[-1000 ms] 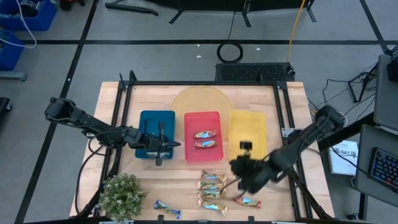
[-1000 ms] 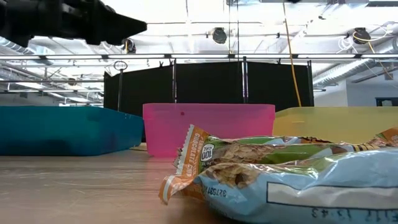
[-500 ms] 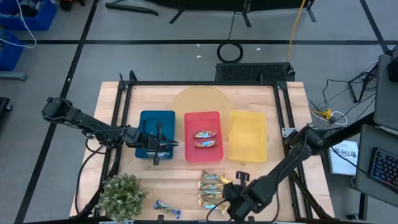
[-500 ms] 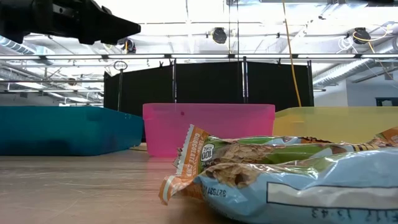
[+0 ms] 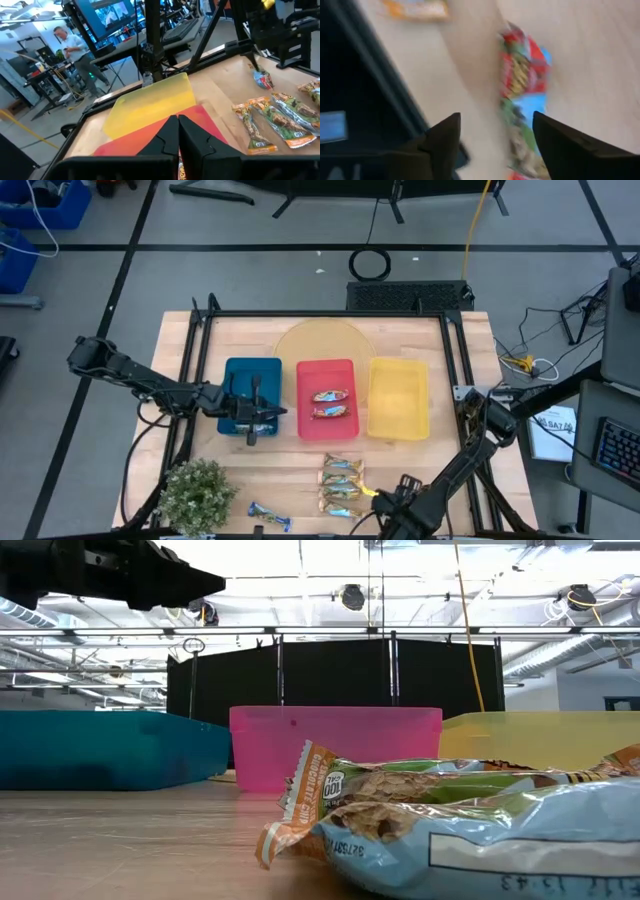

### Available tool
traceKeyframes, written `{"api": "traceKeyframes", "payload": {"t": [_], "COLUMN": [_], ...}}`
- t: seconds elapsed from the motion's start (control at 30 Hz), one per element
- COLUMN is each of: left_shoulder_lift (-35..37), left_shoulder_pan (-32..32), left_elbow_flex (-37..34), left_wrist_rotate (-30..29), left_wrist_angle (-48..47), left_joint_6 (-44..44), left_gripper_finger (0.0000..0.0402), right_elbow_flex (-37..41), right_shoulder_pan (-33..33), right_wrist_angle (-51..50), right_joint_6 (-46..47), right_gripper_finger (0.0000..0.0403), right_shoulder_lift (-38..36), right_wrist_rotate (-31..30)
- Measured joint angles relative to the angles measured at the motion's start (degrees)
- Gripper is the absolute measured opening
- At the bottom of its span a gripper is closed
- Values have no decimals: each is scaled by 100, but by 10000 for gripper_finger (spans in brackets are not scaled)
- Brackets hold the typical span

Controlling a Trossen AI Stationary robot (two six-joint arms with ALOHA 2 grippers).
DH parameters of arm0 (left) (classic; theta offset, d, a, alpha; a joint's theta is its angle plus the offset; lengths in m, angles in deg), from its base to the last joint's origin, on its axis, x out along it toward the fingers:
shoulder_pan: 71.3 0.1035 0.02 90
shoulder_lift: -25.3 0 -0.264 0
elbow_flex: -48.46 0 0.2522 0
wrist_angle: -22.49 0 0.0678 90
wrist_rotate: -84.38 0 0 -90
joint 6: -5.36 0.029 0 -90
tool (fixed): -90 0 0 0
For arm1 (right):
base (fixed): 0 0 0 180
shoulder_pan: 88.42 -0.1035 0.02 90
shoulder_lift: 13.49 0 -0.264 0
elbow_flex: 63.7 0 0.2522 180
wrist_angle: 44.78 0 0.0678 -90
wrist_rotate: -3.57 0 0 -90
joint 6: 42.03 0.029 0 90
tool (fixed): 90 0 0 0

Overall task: Pick and place Granola Bars by type
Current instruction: Put the red granola bar into the red bin

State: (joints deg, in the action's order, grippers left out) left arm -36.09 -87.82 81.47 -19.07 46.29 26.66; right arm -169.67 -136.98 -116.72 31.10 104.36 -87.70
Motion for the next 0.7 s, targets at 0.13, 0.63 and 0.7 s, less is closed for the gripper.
{"api": "traceKeyframes", "payload": {"t": [0.13,0.63,0.7], "left_shoulder_lift": [0,-2,-2], "left_shoulder_pan": [0,0,0], "left_elbow_flex": [0,0,0], "left_wrist_rotate": [0,0,1], "left_wrist_angle": [0,-7,-8], "left_joint_6": [92,94,3], "left_gripper_finger": [35,24,18], "right_elbow_flex": [302,1526,1528], "right_shoulder_pan": [-72,-217,-217], "right_wrist_angle": [-95,840,847], "right_joint_6": [271,102,32], "right_gripper_finger": [251,191,171], "right_shoulder_lift": [-2,-44,-37], "right_wrist_rotate": [119,512,496]}}
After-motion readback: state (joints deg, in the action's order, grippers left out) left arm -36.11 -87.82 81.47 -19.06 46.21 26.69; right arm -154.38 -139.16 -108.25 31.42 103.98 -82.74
